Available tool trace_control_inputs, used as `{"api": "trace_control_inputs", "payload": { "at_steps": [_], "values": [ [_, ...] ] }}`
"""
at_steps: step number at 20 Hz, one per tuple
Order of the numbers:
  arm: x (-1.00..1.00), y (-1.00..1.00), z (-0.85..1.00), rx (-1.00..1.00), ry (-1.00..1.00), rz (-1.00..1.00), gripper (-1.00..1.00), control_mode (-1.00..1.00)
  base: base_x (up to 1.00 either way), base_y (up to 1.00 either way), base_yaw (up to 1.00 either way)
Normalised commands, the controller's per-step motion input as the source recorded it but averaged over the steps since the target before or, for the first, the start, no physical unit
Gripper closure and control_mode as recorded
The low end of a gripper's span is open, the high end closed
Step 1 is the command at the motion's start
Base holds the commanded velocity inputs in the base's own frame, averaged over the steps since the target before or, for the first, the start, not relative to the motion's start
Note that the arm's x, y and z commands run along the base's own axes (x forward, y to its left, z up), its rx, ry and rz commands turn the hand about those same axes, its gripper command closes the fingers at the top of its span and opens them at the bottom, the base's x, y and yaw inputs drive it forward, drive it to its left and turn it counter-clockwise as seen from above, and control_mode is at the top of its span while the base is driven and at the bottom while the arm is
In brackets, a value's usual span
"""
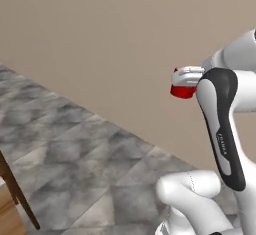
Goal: There is a tray on the dining counter. Grab the cup, mug, and pitcher and place them on the tray. The pitcher may be placed next to the tray if it cannot fit the tray.
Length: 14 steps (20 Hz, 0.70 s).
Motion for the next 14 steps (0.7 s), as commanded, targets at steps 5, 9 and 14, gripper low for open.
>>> {"api": "trace_control_inputs", "payload": {
  "at_steps": [5,9,14],
  "values": [
    [0.00,0.00,0.00,0.00,0.00,0.00,1.00,1.00,0.94,-0.05,0.72],
    [0.00,0.00,0.00,0.00,0.00,0.00,1.00,1.00,1.00,-0.01,0.64],
    [0.00,0.00,0.00,0.00,0.00,0.00,1.00,1.00,1.00,-0.26,0.50]
  ]
}}
